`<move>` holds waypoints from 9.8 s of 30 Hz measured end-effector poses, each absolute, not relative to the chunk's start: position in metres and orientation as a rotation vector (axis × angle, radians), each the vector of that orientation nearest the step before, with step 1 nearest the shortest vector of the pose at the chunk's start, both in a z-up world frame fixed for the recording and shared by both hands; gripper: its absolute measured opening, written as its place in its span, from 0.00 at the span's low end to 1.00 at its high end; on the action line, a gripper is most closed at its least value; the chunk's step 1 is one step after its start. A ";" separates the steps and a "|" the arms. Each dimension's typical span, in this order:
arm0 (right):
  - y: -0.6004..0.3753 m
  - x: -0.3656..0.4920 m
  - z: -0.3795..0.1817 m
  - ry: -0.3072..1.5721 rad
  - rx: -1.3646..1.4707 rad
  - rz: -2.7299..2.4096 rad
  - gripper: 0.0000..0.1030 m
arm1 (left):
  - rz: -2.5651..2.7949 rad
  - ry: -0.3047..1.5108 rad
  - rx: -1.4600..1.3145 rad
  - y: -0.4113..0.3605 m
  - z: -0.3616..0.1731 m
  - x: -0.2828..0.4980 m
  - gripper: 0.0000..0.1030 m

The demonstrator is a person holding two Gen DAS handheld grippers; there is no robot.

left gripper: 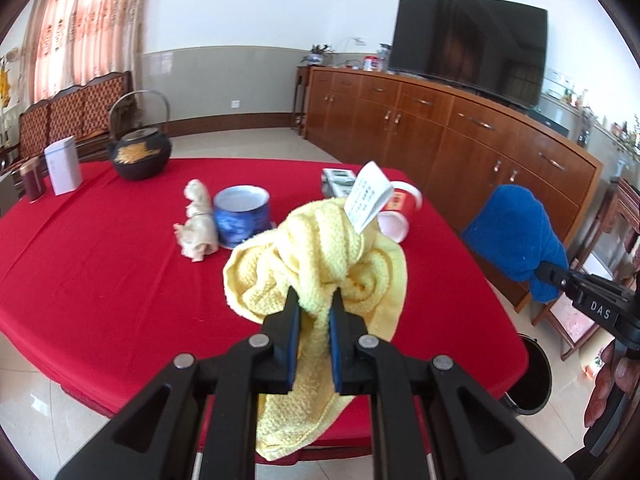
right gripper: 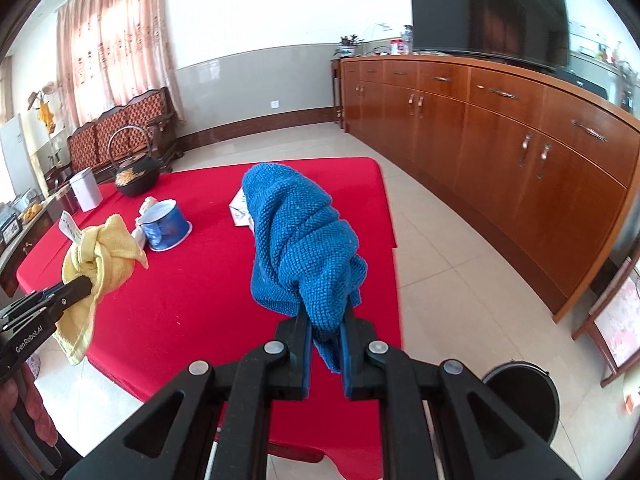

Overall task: Collect trash
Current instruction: 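Carry the blue towel and yellow cloth over the black bin with both tools, then open both tools to drop the towel and cloth into the bin, then move both tools back toward the table, then grasp the red-white paper cup with the right tool while the left tool grasps the blue cup, then carry the red-white cup and blue cup over the black bin with both tools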

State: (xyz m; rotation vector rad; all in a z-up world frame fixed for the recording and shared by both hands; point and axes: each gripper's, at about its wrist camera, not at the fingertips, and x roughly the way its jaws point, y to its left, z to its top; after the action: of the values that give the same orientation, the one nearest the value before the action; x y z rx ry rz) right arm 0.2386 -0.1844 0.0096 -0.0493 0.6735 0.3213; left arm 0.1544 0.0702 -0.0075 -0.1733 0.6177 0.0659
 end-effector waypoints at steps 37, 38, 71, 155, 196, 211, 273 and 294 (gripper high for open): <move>-0.447 0.181 -0.037 0.744 0.121 -0.023 0.11 | -0.343 0.698 0.052 -0.195 -0.024 0.188 0.13; -0.453 0.180 -0.040 0.750 0.123 -0.030 0.11 | -0.356 0.708 0.058 -0.204 -0.027 0.189 0.13; -0.544 0.235 -0.237 1.131 -0.013 0.128 0.12 | -0.553 1.153 0.129 -0.363 -0.199 0.255 0.16; -0.054 0.386 -0.031 0.748 -0.046 0.247 1.00 | 0.274 0.656 -0.098 0.148 -0.046 0.265 0.97; -0.074 0.440 -0.058 0.821 -0.033 0.315 0.57 | 0.198 0.760 -0.080 0.119 -0.058 0.334 0.75; -0.129 0.348 -0.034 0.756 -0.038 0.280 0.57 | 0.124 0.680 -0.060 0.056 -0.032 0.252 0.75; -0.483 0.171 -0.086 0.807 0.095 -0.077 0.57 | -0.434 0.714 0.199 -0.291 -0.069 0.197 0.75; -0.536 0.199 -0.171 0.955 0.042 -0.049 0.57 | -0.512 0.882 0.208 -0.345 -0.133 0.231 0.75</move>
State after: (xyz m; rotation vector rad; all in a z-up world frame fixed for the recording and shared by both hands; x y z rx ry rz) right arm 0.1989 -0.5359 -0.1706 0.0415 0.9547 -0.0490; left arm 0.2311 -0.3448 -0.1327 0.2076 0.8823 -0.5120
